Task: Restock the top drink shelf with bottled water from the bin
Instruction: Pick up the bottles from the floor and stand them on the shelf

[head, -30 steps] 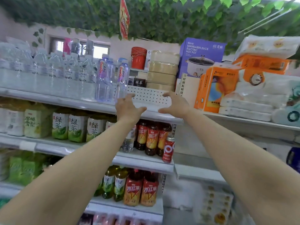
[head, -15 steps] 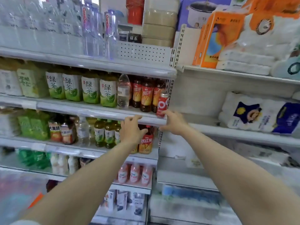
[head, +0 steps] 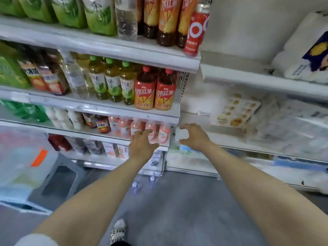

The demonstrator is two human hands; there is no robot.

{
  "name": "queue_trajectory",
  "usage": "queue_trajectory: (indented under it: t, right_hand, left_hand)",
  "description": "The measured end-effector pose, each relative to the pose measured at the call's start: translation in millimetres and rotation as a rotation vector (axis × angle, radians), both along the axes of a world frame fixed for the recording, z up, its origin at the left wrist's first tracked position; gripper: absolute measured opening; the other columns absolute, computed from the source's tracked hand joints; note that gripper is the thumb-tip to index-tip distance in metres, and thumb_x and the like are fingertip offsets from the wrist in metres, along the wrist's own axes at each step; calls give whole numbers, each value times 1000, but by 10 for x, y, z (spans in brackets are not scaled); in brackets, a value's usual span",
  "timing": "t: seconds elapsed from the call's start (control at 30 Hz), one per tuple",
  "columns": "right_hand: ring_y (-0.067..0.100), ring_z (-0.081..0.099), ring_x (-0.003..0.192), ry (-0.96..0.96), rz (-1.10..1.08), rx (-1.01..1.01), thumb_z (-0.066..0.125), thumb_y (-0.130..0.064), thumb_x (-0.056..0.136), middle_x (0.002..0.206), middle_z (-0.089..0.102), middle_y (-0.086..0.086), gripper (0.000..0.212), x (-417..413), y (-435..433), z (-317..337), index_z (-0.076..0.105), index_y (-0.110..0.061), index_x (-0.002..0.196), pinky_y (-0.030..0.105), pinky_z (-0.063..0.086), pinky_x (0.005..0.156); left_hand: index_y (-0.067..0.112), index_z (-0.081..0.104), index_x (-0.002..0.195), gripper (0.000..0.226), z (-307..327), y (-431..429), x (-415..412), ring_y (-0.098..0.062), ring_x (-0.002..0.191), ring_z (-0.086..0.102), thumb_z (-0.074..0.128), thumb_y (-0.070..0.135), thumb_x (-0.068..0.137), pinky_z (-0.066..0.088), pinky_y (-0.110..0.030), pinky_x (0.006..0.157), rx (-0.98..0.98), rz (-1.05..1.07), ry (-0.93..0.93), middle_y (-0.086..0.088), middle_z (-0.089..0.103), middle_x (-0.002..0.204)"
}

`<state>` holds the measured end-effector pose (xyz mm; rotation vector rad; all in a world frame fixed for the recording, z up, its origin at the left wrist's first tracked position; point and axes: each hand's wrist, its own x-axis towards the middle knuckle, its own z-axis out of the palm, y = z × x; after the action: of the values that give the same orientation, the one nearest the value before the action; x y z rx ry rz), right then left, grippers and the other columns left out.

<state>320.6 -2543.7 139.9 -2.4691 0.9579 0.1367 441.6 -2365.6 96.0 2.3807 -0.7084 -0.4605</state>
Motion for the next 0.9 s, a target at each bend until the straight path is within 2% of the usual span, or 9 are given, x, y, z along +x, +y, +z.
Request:
queue_trajectory:
  t: [0.1, 0.23, 0.4, 0.5, 0.67, 0.77, 0.83, 0.9]
  right_hand:
    - [35, 46, 133, 75, -6, 67, 82, -30, 82, 140, 53, 17, 66, 51, 51, -661, 56, -19, 142, 35, 38, 105]
    - [31, 53, 129, 185, -39, 164, 83, -32, 80, 138, 57, 15, 66, 51, 161, -1570, 58, -20, 139, 32, 42, 102]
    - [28, 52, 132, 263, -89, 273, 84, -35, 81, 142, 58, 13, 67, 107, 183, -2738, 58, -12, 139, 30, 39, 104]
    - [27, 53, 132, 256, -162, 340, 83, -37, 83, 142, 58, 11, 64, 168, 225, -3438, 59, -13, 138, 28, 39, 102]
    - [23, 55, 130, 164, -321, 457, 79, -42, 86, 142, 59, 8, 65, 307, 350, -4632, 58, -10, 139, 25, 38, 100]
    - [19, 59, 119, 63, -457, 536, 82, -40, 84, 134, 63, 5, 61, 395, 431, -5342, 60, -13, 134, 23, 42, 92]
    - [13, 59, 112, -43, -537, 567, 84, -35, 83, 128, 63, 2, 60, 480, 487, -5817, 60, -14, 133, 21, 43, 89]
    - [2, 62, 96, -171, -597, 591, 85, -25, 82, 113, 65, -3, 49, 577, 524, -6143, 63, -15, 124, 15, 45, 80]
  left_hand:
    - [30, 52, 137, 59, -591, 84, 43, -31, 134, 37, 74, 39, 83, 22, -44, 109, 78, 18, 52, -8, 46, 139]
    - [28, 51, 140, 61, -1403, 192, 65, -32, 129, 40, 74, 35, 85, 35, -40, 108, 170, 4, 183, -11, 45, 139]
    - [25, 51, 141, 59, -2451, 289, 187, -34, 131, 40, 73, 34, 87, 36, -44, 109, 260, 9, 267, -14, 44, 141]
    - [24, 55, 138, 56, -3098, 335, 294, -34, 128, 46, 73, 34, 86, 38, -42, 107, 270, 36, 316, -14, 47, 139]
    - [24, 55, 138, 51, -4217, 317, 479, -31, 126, 48, 67, 39, 91, 36, -29, 92, 207, 129, 436, -14, 48, 139]
    - [24, 51, 141, 56, -4880, 297, 583, -32, 128, 47, 67, 43, 90, 38, -30, 89, 181, 204, 515, -13, 47, 144]
    - [26, 48, 144, 60, -5332, 288, 677, -33, 128, 49, 66, 46, 91, 41, -34, 93, 158, 264, 591, -13, 46, 147]
    - [24, 45, 147, 62, -5663, 305, 789, -34, 128, 50, 64, 47, 92, 44, -40, 103, 164, 277, 668, -14, 46, 147]
